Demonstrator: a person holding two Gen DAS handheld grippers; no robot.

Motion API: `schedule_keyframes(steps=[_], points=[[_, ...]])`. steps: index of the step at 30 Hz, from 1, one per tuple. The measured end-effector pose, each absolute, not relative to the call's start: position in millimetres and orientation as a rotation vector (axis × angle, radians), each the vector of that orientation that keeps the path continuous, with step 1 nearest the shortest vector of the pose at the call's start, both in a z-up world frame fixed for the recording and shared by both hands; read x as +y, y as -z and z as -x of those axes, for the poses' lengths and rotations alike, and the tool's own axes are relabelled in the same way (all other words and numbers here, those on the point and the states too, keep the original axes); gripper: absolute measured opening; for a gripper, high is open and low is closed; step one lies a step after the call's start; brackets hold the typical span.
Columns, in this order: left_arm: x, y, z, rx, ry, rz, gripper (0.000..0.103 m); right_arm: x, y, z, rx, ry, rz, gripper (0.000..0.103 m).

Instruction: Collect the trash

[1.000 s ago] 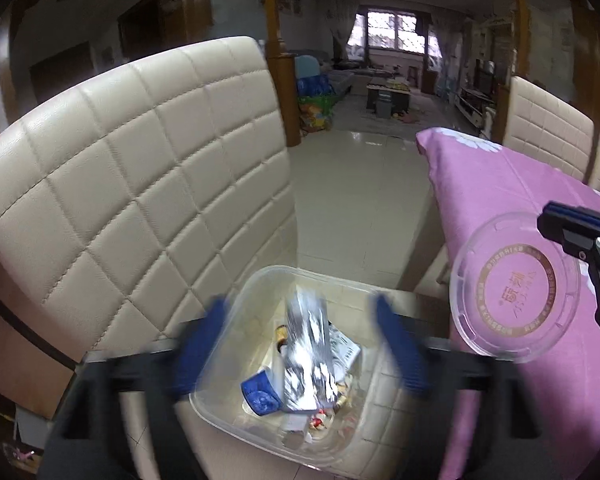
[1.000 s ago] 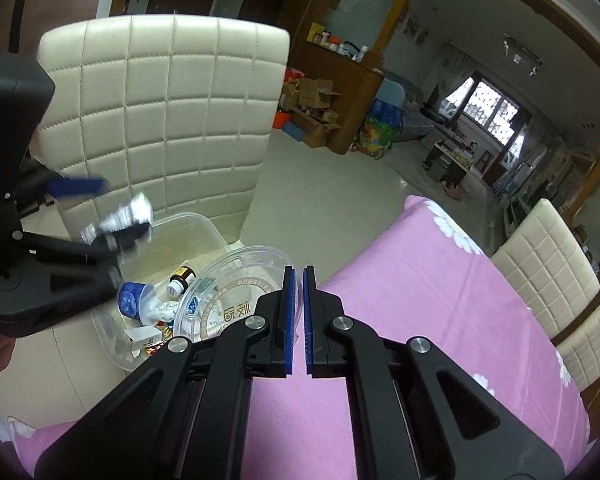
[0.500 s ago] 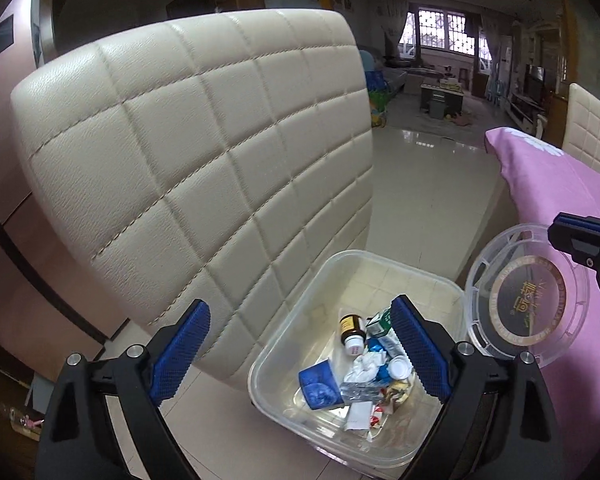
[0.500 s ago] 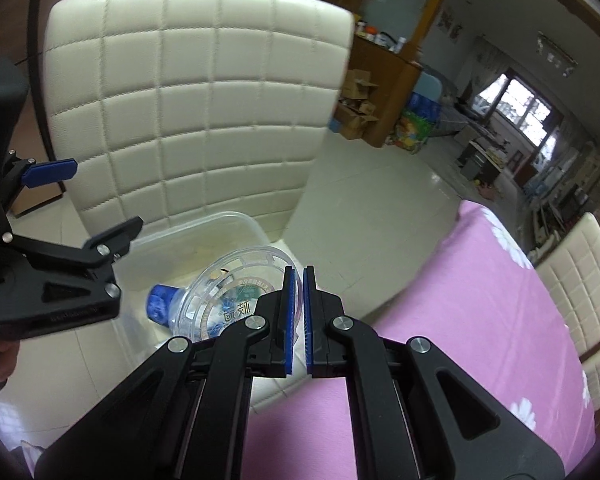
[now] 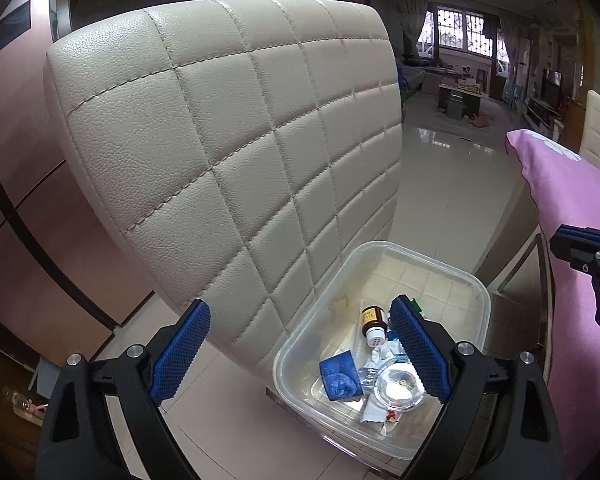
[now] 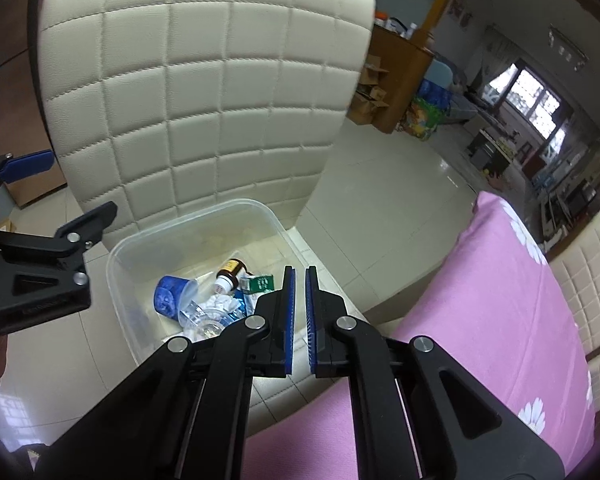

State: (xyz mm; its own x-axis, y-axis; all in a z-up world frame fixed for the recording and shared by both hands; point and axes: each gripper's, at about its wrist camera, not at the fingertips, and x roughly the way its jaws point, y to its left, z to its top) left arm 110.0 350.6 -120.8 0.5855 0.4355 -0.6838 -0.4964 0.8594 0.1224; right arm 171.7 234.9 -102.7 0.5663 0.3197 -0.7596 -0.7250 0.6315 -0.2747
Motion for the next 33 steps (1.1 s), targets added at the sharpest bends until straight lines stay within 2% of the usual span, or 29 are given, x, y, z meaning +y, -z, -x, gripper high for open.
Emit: schedule_keyframes(steps=[4,5,7,9,11,33], points=[[332.4,116.5,-112.9,0.765,-0.507,0.073,0.089,214.8,101.9,-172.0,0.723,-0.617,0.619,0.008],[326.6,114.9,-113.5,0.761,-0.496,0.071,0.089,206.3,101.2,-172.0,0.724,-0.603,0.607,0.011],[312.6,110.6,-114.9,0.754,-0.467,0.076,0.089,189.3,100.4,-172.7,0.740,-0.591,0.570,0.027],[295.2,106.1,-116.9,0.751,-0.428,0.075,0.089,169.1,97.6,-170.1,0.722,-0.554,0.546,0.084],[276.9,101.4,-118.6,0.745,-0.398,0.062,0.089,147.7,91.4,-164.1,0.662,-0.508,0.520,0.086],[92.2,62.1,-108.9,0.681,-0.103,-0.084,0.089,-55.9,60.0,-117.1,0.657,-0.254,0.257,0.095]])
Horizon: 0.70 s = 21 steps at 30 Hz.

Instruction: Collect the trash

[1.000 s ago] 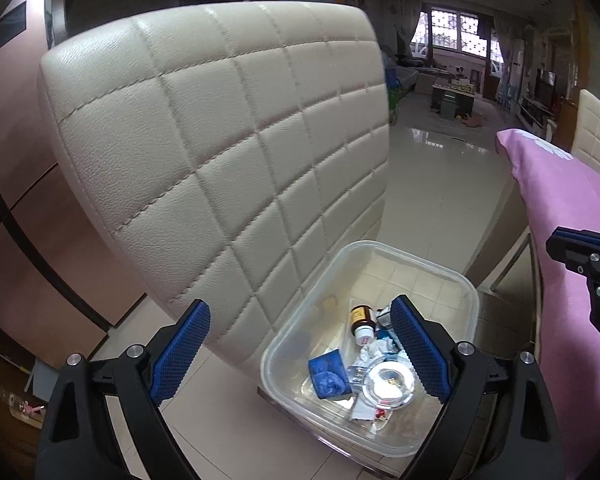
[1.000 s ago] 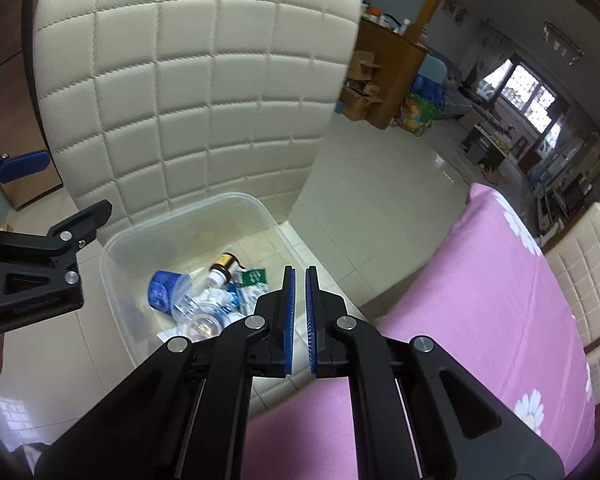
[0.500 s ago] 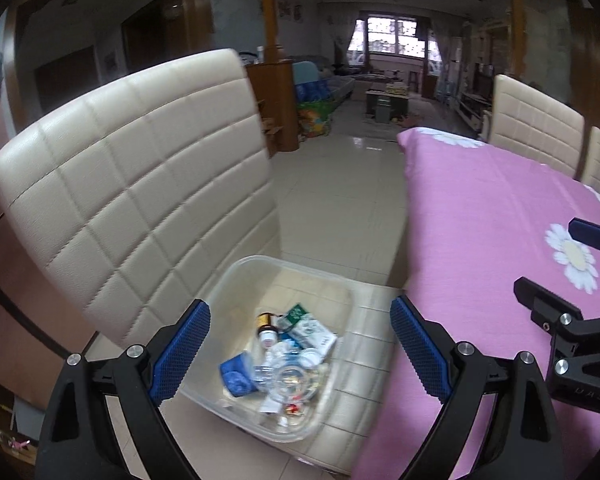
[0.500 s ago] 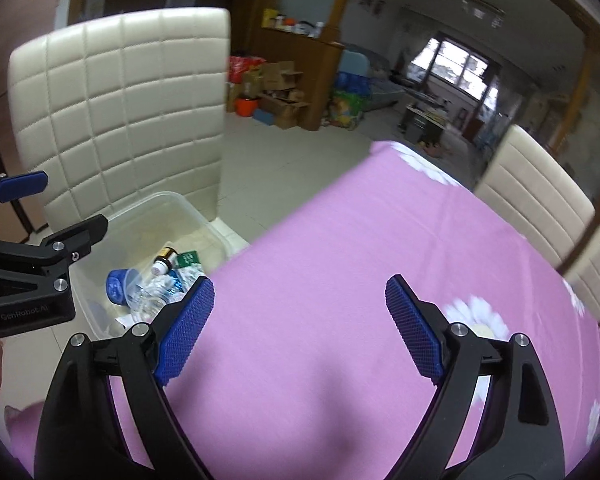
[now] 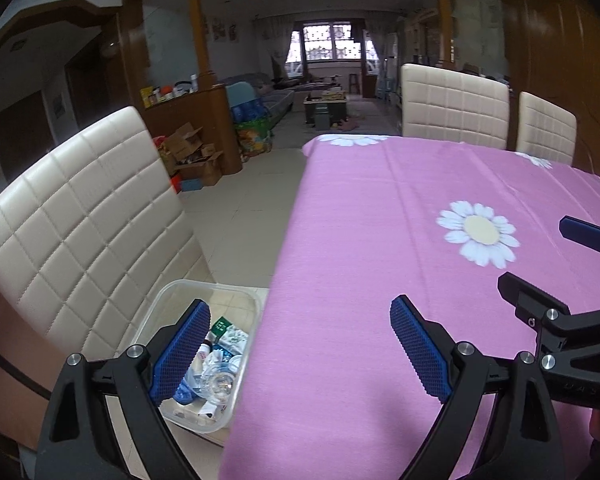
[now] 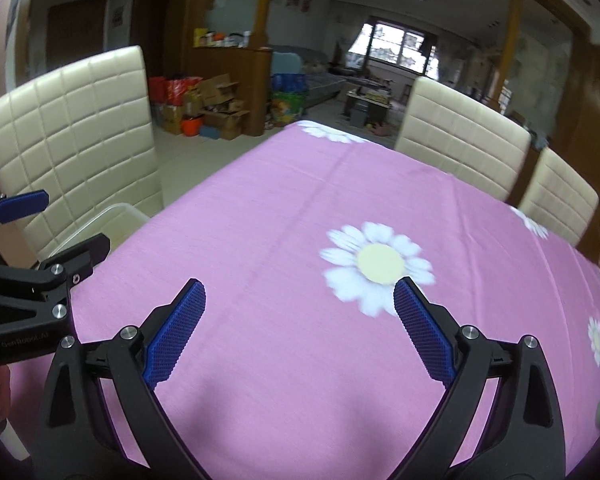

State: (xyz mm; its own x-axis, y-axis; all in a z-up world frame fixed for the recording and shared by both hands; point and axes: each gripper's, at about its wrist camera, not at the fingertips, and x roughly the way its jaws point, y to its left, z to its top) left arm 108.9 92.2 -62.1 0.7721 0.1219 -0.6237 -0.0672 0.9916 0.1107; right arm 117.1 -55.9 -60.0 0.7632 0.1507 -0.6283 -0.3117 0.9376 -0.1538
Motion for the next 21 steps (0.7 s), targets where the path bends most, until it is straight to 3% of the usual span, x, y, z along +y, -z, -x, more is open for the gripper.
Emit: schedule_keyframes(steps=[21], points=[[10.4,45.7,-73.0,0.677,-0.030,-0.116,0.089,-151.9,46.1,-61.5,0.618,-0.127,0.115,0.096]])
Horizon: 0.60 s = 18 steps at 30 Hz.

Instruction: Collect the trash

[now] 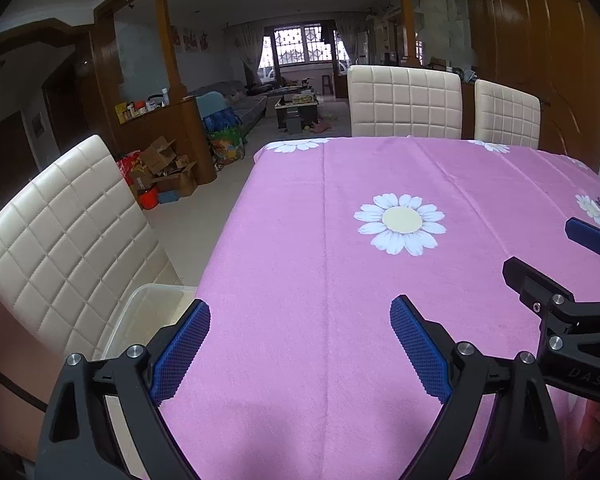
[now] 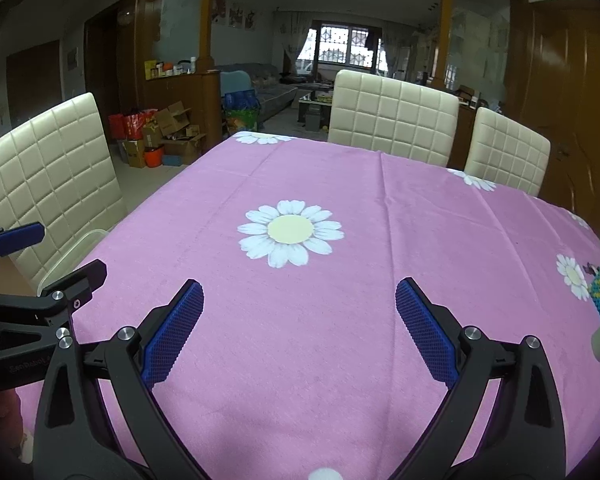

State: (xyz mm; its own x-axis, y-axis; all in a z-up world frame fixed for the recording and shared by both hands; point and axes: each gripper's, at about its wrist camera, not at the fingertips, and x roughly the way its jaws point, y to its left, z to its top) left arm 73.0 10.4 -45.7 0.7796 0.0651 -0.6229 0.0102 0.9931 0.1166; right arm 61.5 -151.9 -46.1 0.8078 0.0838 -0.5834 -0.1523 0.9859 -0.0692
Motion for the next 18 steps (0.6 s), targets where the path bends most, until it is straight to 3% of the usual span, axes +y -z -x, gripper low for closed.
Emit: schedule_keyframes(steps=[18], points=[[31.4,31.6,-33.5,0.661,-0.145,-0.054,0.089,-145.4,31.7,-25.4,0.636,-0.126,0.082,0.097]])
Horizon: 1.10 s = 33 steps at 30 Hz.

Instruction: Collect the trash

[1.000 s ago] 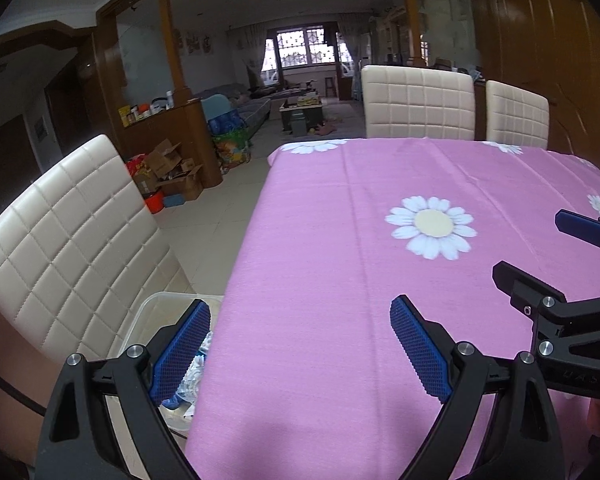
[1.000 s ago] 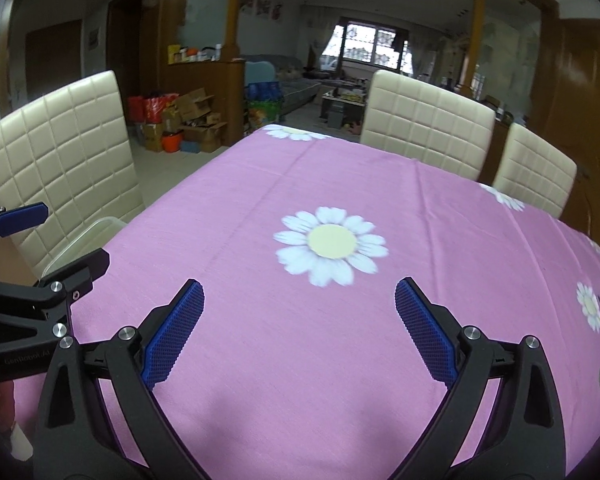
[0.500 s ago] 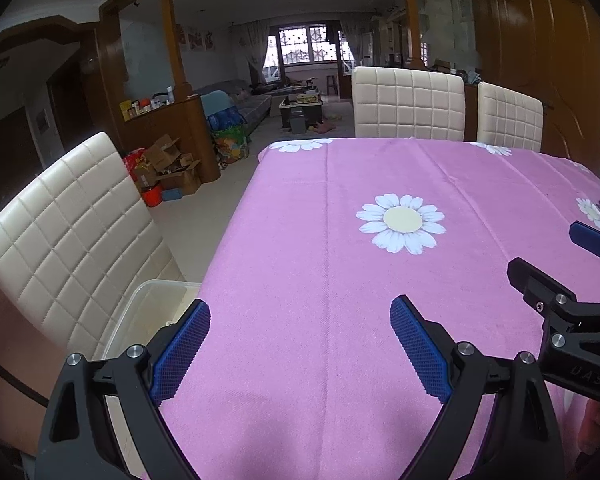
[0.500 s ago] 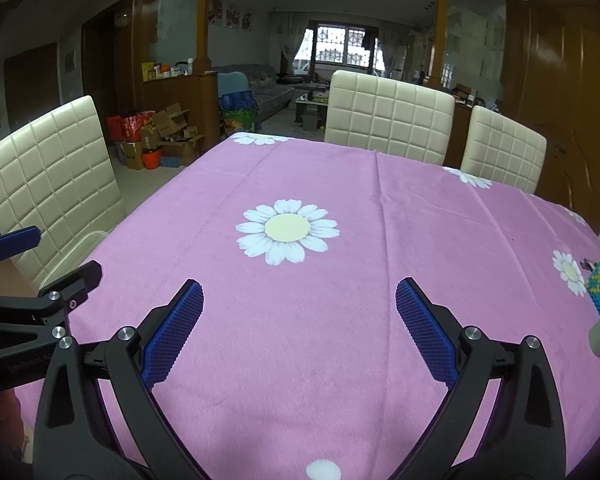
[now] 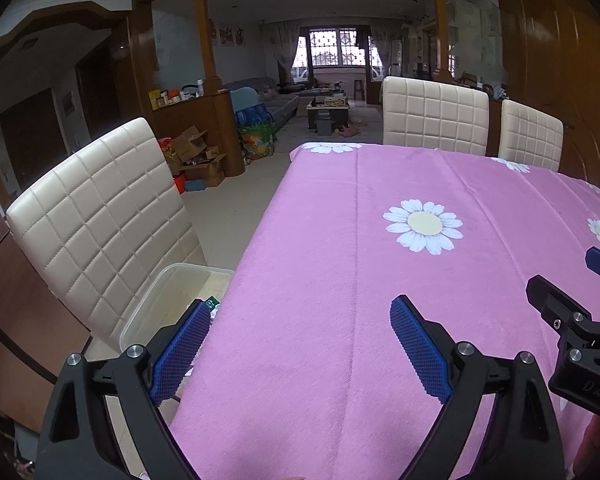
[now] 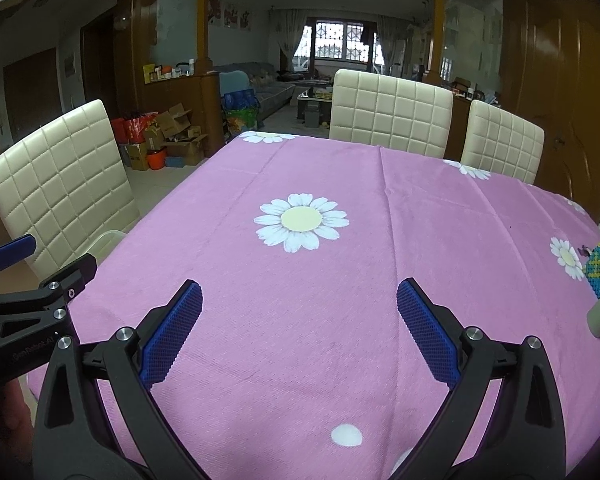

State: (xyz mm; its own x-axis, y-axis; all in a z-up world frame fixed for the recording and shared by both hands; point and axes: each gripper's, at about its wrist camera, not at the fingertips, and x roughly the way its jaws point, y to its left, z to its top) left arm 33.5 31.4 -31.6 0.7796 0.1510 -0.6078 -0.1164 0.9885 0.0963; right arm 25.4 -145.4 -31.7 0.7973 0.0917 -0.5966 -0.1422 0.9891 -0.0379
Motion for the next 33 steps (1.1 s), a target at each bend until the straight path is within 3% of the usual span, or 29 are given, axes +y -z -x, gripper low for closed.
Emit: schedule_keyframes(steps=[33], points=[[43.5,25.4,-24.4,0.659,-0.128,-0.032,0.089,-134.5,25.6,-19.2,0.629,-0.146,0.089,0.097]])
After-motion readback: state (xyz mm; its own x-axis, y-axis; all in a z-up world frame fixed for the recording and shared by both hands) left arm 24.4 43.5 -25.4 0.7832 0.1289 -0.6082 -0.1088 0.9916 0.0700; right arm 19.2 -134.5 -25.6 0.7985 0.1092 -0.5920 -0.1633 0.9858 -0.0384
